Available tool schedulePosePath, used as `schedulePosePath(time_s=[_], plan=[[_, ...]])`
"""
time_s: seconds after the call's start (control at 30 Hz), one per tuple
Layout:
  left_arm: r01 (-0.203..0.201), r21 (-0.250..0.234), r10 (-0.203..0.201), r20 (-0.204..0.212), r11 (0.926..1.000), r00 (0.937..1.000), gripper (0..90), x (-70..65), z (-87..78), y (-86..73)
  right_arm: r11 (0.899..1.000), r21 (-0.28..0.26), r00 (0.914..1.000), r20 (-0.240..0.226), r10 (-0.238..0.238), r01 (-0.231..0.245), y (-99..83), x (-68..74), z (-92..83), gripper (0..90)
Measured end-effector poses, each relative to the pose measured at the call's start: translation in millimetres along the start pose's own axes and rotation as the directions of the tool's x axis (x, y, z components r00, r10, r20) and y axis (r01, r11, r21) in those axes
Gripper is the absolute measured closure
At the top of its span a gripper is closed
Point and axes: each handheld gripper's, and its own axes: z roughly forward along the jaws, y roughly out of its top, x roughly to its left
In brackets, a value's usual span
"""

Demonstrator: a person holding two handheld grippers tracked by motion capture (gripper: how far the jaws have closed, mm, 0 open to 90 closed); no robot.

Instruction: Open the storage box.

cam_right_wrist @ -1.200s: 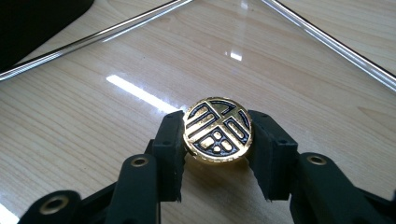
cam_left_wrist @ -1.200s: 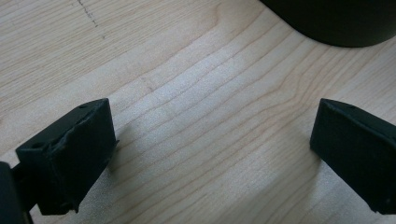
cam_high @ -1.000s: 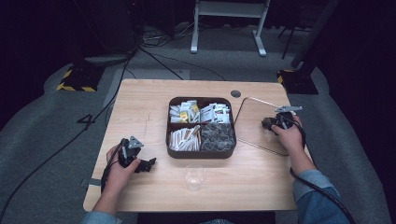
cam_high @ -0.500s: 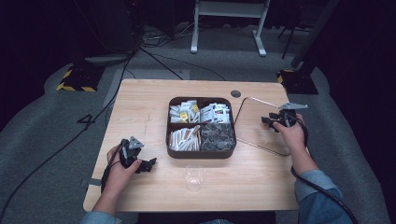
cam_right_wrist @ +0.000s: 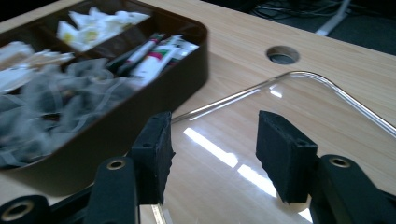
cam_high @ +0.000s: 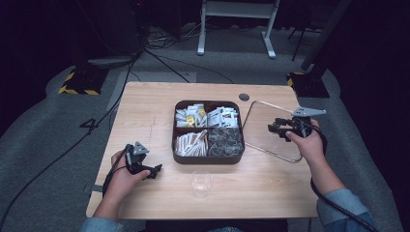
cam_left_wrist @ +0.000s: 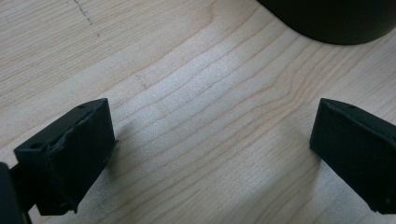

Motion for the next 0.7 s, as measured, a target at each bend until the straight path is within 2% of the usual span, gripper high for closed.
schedulePosePath(time_s=[0.03,0.1,0.13,0.17,0.23,0.33,0.37,0.47,0.7], plan=[[0.001,0.000,-0.001,0.000,1.0000,1.0000,0.2,-0.1,0.1,0.1,1.000,-0.004,0.9999,-0.012,-0.003,0.003,-0.4,4.5,-3.2,45.4],[0.002,-0.003,-0.002,-0.001,1.0000,1.0000,0.3,-0.1,0.4,0.1,1.000,-0.020,0.9978,-0.065,0.013,-0.015,-3.4,16.1,-11.5,43.8],[0.002,-0.003,-0.002,-0.001,1.0000,1.0000,0.3,-0.1,0.4,0.1,1.000,-0.020,0.9978,-0.065,0.013,-0.015,-3.4,16.1,-11.5,43.8],[0.003,-0.002,-0.003,0.000,1.0000,1.0000,0.2,-0.2,0.3,0.0,0.998,-0.048,0.9942,-0.105,0.023,-0.028,-5.9,23.0,-17.1,43.8],[0.002,-0.003,-0.002,-0.001,1.0000,1.0000,0.2,-0.2,0.4,0.0,0.998,-0.057,0.9912,-0.131,0.021,-0.028,-9.0,29.5,-20.7,43.6],[0.001,-0.003,-0.001,-0.001,1.0000,1.0000,0.2,-0.1,0.4,0.0,0.999,-0.050,0.9909,-0.134,-0.004,-0.002,-12.8,36.8,-22.6,43.4],[0.001,-0.003,-0.001,-0.001,1.0000,1.0000,0.2,-0.1,0.4,0.0,0.999,-0.033,0.9895,-0.142,-0.027,0.022,-17.5,43.8,-22.3,43.2],[0.002,-0.003,-0.002,-0.001,1.0000,1.0000,0.2,-0.2,0.4,0.0,0.999,-0.018,0.9865,-0.157,-0.044,0.042,-24.5,52.1,-21.5,42.9],[0.001,-0.003,-0.001,-0.001,1.0000,1.0000,0.3,-0.1,0.4,0.0,0.997,0.006,0.9852,-0.155,-0.072,0.074,-33.9,60.5,-19.7,42.1]])
